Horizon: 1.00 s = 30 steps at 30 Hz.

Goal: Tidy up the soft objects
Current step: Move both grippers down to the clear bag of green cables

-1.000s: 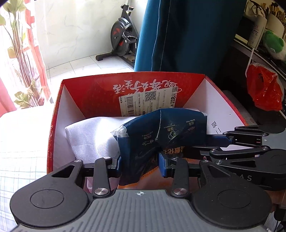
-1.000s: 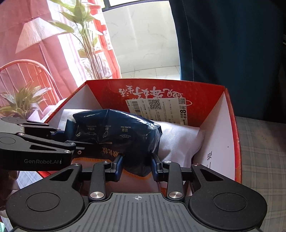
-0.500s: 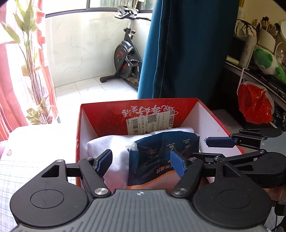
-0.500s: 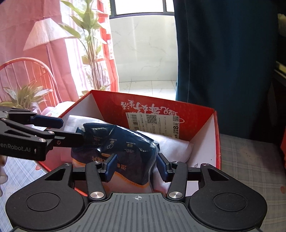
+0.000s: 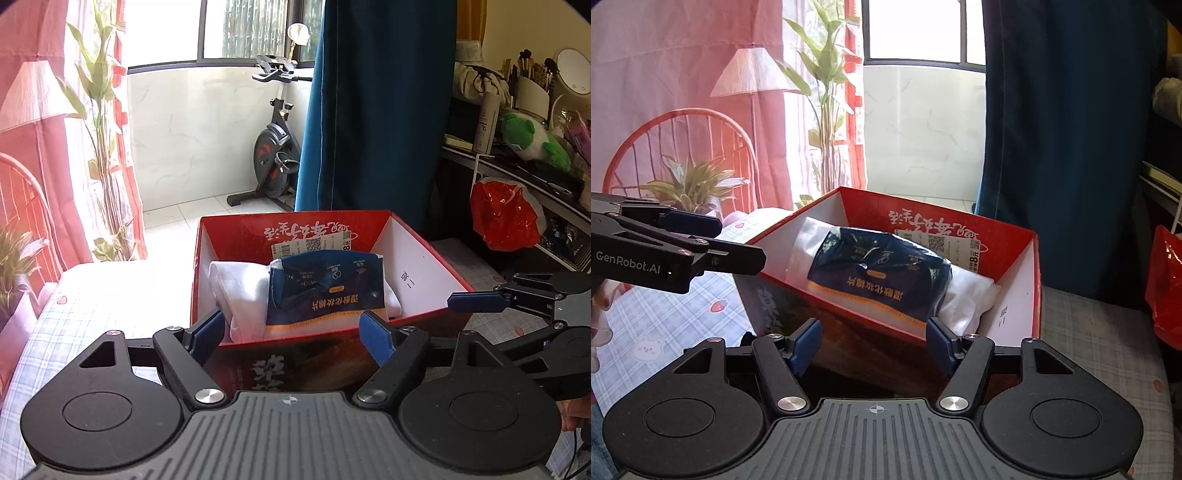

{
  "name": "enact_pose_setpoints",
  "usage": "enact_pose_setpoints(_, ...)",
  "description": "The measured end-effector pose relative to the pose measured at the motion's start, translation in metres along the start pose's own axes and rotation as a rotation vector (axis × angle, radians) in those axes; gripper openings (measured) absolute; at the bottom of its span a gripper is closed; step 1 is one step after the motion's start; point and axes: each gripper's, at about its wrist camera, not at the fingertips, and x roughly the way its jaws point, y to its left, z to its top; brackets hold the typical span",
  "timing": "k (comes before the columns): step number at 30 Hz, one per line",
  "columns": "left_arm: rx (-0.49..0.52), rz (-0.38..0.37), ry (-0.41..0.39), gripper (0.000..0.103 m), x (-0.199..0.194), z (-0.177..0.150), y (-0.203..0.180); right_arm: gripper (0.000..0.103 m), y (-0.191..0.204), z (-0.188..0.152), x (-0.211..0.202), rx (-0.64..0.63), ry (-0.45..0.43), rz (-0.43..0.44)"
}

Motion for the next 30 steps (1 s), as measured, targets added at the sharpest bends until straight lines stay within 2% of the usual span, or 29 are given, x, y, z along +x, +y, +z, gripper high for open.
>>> enact_pose_setpoints(8, -0.036, 0.003, 0.001, 0.082, -0.03, -0.039, -0.007, 0.06, 0.024, -0.032, -0.033, -0.026, -0.041, 0.041)
enact_pose_setpoints(18, -0.084, -0.011, 0.044, 0.082, -0.045, -0.085, -0.01, 0.06, 0.044, -0.083, -0.044, 0.0, -0.008, 0.056)
enact_pose_setpoints(30, -0.145, -0.024, 0.089, 0.081, -0.048, -0.127, -0.012, 0.06, 0.038, -0.116, -0.06, 0.085, -0.028, 0.036)
